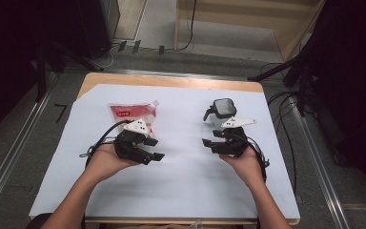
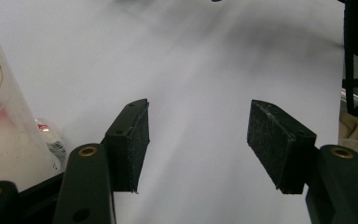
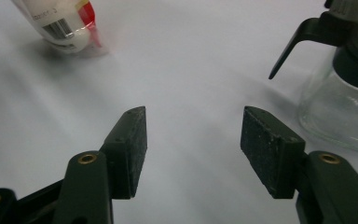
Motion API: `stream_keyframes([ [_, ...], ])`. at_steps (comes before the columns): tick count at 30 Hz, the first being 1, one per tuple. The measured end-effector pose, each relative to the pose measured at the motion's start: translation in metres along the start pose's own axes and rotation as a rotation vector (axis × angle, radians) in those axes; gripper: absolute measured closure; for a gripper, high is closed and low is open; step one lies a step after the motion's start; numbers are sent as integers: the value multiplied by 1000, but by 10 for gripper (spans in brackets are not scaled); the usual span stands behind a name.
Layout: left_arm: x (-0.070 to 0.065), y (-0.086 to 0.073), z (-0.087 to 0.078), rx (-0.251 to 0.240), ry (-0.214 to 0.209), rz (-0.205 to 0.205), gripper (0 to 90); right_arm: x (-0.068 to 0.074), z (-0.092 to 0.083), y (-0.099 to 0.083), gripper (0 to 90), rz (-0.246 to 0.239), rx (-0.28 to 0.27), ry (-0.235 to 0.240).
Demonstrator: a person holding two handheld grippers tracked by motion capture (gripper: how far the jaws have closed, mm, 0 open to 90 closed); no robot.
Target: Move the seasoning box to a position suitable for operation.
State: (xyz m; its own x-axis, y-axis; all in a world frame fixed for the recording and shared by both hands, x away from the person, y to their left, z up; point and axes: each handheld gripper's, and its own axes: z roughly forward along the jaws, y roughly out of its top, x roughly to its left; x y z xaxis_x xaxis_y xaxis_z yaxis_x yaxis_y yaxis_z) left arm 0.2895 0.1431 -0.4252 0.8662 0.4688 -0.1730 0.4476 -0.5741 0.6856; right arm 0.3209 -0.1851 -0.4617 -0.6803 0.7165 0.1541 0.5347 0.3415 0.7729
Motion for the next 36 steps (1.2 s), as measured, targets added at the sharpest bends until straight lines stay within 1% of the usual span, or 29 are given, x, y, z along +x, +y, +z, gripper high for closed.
stream_keyframes([
  [1,-1,0,0,2,-4,3,400,0,0,-1,424,7,2,-9],
  [4,-1,1,-1,2,-7,4,400,-2,1,-2,433,19,-3,-4],
  [5,-1,1,0,-7,-7,1,400,-2,1,-2,433,19,-3,-4],
  [6,-1,1,0,-7,-8,6,400,-2,0,-2,435,30,-2,-3],
  [7,-2,0,0,5,0,12,400,-2,-1,-2,436,35,-6,1],
  [8,-1,0,1,6,-2,20,400,-3,-2,-2,437,35,-13,3],
  [9,-1,0,1,9,-11,22,400,-5,-3,-2,433,39,-19,0],
  [10,-1,0,1,9,-11,22,400,-5,-3,-2,433,39,-19,0],
  [12,-3,0,1,1,-11,19,400,-7,-5,-1,412,48,-29,-9],
  [13,-3,0,1,-2,-12,19,400,-9,-7,-1,402,59,-31,-14],
  [15,-3,0,0,-3,-8,21,400,-12,-10,-1,388,64,-47,-22],
  [16,-3,0,1,-3,-8,19,400,-13,-11,0,380,67,-50,-30],
  [17,-2,0,1,19,-3,23,402,-16,-14,-1,368,74,-58,-44],
  [18,-2,0,1,19,-3,23,403,-16,-14,-1,368,74,-58,-44],
  [19,-2,-1,1,27,-5,19,405,-18,-16,-1,344,76,-60,-67],
  [21,-2,-1,1,27,-3,16,406,-20,-18,-1,329,78,-68,-72],
  [22,-2,-1,1,25,-1,18,405,-23,-21,-1,305,100,-85,-82],
  [23,-2,0,-1,15,-2,15,402,-25,-23,-2,297,108,-91,-79],
  [24,-2,0,-1,15,-2,15,400,-25,-23,-2,297,108,-91,-79],
  [25,-3,0,-2,12,0,15,398,-29,-25,-2,284,121,-100,-91],
  [27,-3,0,-3,-1,-5,9,396,-30,-26,-2,280,128,-108,-87],
  [28,-3,0,-3,-4,-2,7,394,-32,-28,-2,282,130,-113,-94],
  [29,-4,0,-4,1,-1,6,392,-33,-28,-2,282,133,-116,-102],
  [30,-4,0,-5,-3,-14,4,391,-34,-29,-2,282,123,-123,-125],
  [31,-7,0,-7,-9,-9,7,392,-38,-32,-2,278,126,-135,-138],
  [34,-8,0,-9,-10,-4,9,392,-41,-33,-1,273,139,-144,-151],
  [36,-9,-1,-10,-8,-2,8,392,-45,-33,-1,253,148,-148,-167],
])
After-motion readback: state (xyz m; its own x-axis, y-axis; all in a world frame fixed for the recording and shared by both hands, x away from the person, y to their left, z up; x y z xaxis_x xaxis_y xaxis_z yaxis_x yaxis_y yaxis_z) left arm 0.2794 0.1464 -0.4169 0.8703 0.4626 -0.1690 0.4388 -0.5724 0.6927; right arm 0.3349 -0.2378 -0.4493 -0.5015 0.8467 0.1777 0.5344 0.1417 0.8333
